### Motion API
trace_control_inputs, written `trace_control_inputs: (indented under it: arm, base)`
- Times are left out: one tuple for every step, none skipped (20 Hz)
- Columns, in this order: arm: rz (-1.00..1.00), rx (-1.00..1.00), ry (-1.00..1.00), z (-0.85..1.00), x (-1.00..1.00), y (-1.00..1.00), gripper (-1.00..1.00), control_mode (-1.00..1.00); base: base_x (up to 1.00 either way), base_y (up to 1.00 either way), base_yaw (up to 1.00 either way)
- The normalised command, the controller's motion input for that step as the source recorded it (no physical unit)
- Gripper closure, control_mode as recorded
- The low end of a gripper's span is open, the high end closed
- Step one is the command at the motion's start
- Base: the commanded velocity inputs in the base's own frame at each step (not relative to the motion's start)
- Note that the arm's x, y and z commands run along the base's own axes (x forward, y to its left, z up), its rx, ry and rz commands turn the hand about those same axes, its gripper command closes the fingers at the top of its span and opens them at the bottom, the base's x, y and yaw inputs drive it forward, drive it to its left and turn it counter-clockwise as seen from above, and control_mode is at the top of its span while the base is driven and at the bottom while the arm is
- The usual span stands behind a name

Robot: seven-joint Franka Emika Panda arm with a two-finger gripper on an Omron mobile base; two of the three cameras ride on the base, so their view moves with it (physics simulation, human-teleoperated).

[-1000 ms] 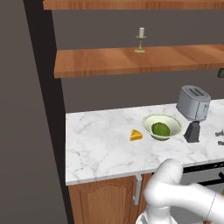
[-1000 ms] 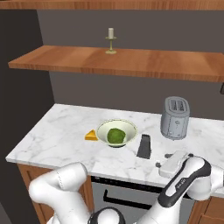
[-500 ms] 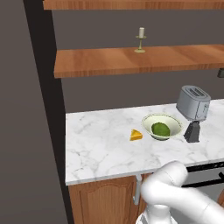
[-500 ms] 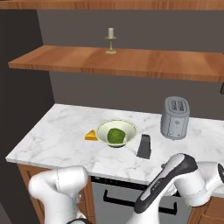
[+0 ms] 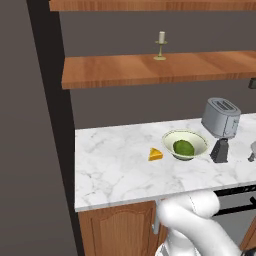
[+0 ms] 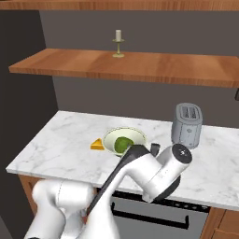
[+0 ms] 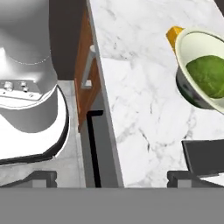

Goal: Pick the cheese from the fridge and the cheese grater from the cabinet and place them next to the salad bowl.

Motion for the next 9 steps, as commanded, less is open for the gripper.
trace_control_inputs:
  arm:
    - [0.01,-0.56,0.0,0.0,0.0,0.37,-1.0,-1.0]
    - [0.02,-0.59,0.0,0.0,0.0,0.3,-1.0,-1.0]
    - [0.06,-0.55,0.0,0.0,0.02,0.14,-1.0,-1.0]
    - [0.09,-0.53,0.01,0.0,0.15,0.0,-1.0,-1.0]
    - [0.14,-0.48,0.0,0.0,0.23,0.0,-1.0,-1.0]
    - [0.16,-0.45,0.0,0.13,0.11,0.0,-1.0,-1.0]
    - [0.2,-0.41,0.0,0.15,0.1,0.0,-1.0,-1.0]
    - [0.25,-0.42,0.0,0.16,0.17,0.0,-1.0,-1.0]
    - [0.26,-0.43,0.0,0.11,0.1,0.0,-1.0,-1.0]
  base:
    - [0.0,0.0,0.0]
    - [0.0,0.0,0.0]
    - [0.0,0.0,0.0]
    - [0.0,0.0,0.0]
    - [0.0,0.0,0.0]
    - [0.0,0.0,0.0]
    - [0.0,0.0,0.0]
    - [0.0,0.0,0.0]
    - [0.0,0.0,0.0]
